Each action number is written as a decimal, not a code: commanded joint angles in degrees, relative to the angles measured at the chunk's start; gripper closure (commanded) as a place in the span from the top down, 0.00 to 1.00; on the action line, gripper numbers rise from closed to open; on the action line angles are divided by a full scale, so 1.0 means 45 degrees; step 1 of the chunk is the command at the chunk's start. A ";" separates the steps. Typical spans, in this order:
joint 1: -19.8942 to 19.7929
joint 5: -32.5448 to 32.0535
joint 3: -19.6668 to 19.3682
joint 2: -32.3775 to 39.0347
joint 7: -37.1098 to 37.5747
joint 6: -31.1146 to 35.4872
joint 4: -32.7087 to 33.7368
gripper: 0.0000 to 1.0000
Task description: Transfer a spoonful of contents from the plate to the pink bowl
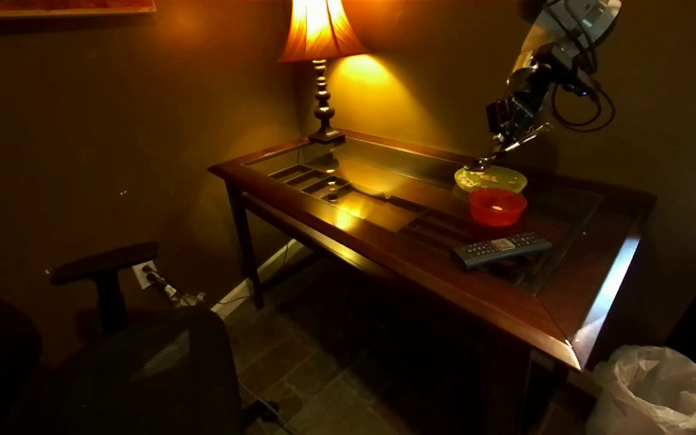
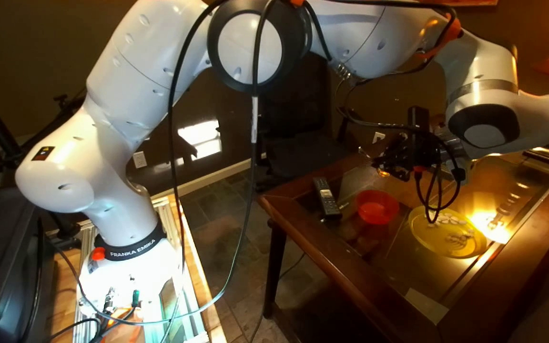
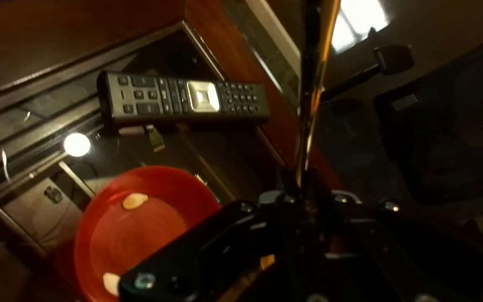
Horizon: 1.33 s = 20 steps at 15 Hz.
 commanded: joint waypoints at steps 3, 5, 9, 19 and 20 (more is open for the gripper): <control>0.1858 -0.1171 0.0043 -0.0703 -0.0212 0.4137 -0.0848 0.02; 0.2533 -0.1752 0.0128 -0.0859 -0.0156 0.6034 -0.1426 0.02; 0.4069 -0.2048 -0.0545 -0.0845 0.0042 1.0273 -0.2716 0.02; 0.5925 -0.5821 -0.2670 -0.0435 0.6058 1.6600 -0.5043 0.02; 0.6219 -0.6319 -0.3134 -0.0349 0.6731 1.6303 -0.5071 0.02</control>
